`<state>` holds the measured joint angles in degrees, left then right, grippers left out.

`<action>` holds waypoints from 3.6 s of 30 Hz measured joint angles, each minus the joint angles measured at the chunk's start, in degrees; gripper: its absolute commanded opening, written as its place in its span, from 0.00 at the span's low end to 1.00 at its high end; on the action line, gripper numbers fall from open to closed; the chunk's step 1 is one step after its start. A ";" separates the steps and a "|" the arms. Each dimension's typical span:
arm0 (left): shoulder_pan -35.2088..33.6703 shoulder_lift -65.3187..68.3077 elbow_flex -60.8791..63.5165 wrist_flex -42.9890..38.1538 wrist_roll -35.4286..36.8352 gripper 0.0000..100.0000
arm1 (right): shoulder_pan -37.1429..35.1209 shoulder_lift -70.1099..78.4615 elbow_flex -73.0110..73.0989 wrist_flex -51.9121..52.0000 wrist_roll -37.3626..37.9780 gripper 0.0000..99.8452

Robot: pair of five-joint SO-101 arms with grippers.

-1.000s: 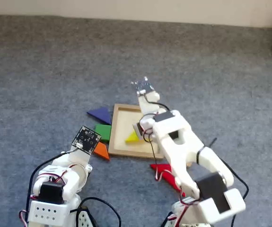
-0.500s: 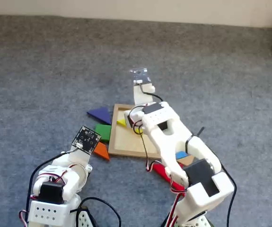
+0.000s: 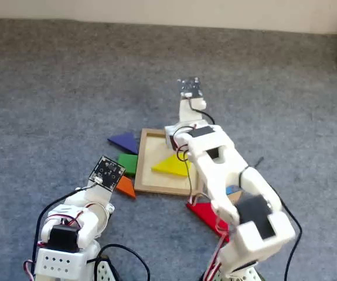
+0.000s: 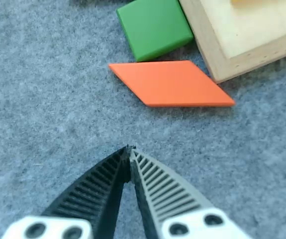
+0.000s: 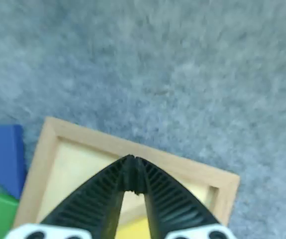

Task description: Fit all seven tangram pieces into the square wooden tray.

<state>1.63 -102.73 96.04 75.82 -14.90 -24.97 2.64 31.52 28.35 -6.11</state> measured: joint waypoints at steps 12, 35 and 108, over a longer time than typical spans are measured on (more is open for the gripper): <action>0.00 0.00 0.00 0.00 0.00 0.00 | -4.13 -19.43 20.22 1.67 0.00 0.02; 0.00 0.00 0.00 0.00 0.00 0.00 | -6.95 -6.07 19.34 -11.87 0.53 0.02; 0.00 0.00 0.00 0.00 0.00 0.00 | -1.85 -17.41 26.37 39.91 16.26 0.29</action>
<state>1.63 -102.73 96.04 75.82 -14.90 -26.81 -14.77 57.89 68.26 10.15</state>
